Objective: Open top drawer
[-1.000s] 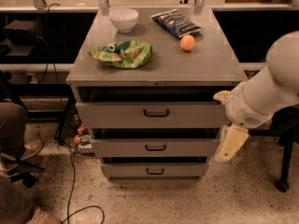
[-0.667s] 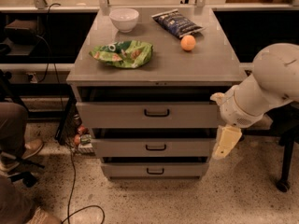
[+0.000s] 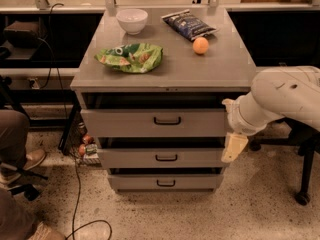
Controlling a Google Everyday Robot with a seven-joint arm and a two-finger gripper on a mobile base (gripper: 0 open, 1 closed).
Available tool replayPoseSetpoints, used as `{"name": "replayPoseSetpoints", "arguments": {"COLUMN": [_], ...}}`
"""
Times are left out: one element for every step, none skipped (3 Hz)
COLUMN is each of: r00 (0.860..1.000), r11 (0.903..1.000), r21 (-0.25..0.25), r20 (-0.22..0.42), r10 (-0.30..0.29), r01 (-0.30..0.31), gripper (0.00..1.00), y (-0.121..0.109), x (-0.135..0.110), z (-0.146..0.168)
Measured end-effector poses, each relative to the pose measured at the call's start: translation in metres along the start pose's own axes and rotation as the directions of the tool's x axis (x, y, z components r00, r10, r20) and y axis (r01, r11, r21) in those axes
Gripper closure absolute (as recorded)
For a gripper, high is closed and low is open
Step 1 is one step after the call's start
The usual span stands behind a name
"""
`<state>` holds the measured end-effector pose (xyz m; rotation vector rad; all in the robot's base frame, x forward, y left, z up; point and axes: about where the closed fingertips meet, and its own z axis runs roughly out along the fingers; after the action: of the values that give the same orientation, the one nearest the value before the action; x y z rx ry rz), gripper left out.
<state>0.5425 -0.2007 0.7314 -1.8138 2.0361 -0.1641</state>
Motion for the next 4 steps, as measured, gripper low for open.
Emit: {"name": "replayPoseSetpoints", "arguments": {"r00": [1.0, 0.999, 0.997, 0.994], "r11": [0.999, 0.998, 0.9971, 0.9963], "r21": [0.044, 0.053, 0.047, 0.031], "r20": [0.013, 0.032, 0.052, 0.073], "r10": [0.012, 0.031, 0.057, 0.078], "r01": [-0.013, -0.033, -0.06, -0.08], "gripper": [0.0, 0.0, 0.0, 0.0], "y": [-0.018, -0.033, -0.044, -0.052], "x": [0.007, 0.013, 0.021, 0.023], "z": [0.024, 0.048, 0.074, 0.097]}}
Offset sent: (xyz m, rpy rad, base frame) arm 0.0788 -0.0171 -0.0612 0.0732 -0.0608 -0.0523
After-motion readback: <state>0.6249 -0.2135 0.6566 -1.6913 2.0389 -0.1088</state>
